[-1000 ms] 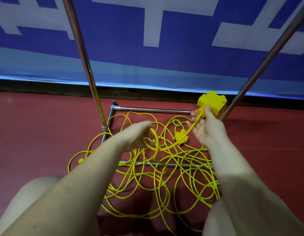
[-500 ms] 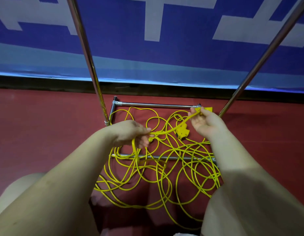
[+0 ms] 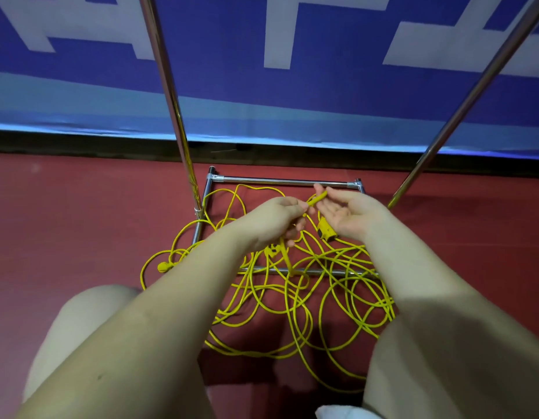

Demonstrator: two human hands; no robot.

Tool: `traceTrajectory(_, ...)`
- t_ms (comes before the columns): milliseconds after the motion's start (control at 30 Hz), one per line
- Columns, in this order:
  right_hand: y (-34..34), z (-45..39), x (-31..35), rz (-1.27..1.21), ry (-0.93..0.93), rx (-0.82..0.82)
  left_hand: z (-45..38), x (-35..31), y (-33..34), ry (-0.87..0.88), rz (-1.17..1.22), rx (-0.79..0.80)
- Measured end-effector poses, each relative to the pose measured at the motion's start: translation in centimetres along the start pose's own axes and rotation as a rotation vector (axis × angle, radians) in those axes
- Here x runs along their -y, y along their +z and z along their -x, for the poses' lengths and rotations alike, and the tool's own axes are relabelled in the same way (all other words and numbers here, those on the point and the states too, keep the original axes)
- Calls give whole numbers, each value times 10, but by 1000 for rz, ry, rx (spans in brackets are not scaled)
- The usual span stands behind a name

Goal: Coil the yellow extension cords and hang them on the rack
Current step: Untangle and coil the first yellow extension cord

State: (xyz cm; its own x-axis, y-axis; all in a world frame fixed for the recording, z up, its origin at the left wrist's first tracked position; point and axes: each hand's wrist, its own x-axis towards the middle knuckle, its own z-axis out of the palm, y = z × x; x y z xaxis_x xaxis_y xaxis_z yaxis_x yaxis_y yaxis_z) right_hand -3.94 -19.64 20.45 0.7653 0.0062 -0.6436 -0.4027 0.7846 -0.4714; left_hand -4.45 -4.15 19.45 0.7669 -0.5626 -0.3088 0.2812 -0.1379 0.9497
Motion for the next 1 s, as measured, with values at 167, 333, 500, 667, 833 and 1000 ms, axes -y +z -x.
traceTrajectory(167,-3,-9,18,-13,-162,-132,-4,-5,-7,-36,-154,48)
traceTrajectory(333,-22,-27,29,-28,-254,-179,-11,-17,-13,-59,-234,146)
traceTrajectory(500,-7,-9,11,617,65,118,-35,-27,-7,20,254,-83)
traceTrajectory(667,-14,-3,-8,1526,-138,328,-56,-31,-16,19,607,-204)
traceTrajectory(833,-19,-19,2,1586,-404,161,-78,-13,-19,-45,495,-245)
traceTrajectory(1000,-11,-26,11,1020,-301,45,-75,12,-5,-249,-63,-122)
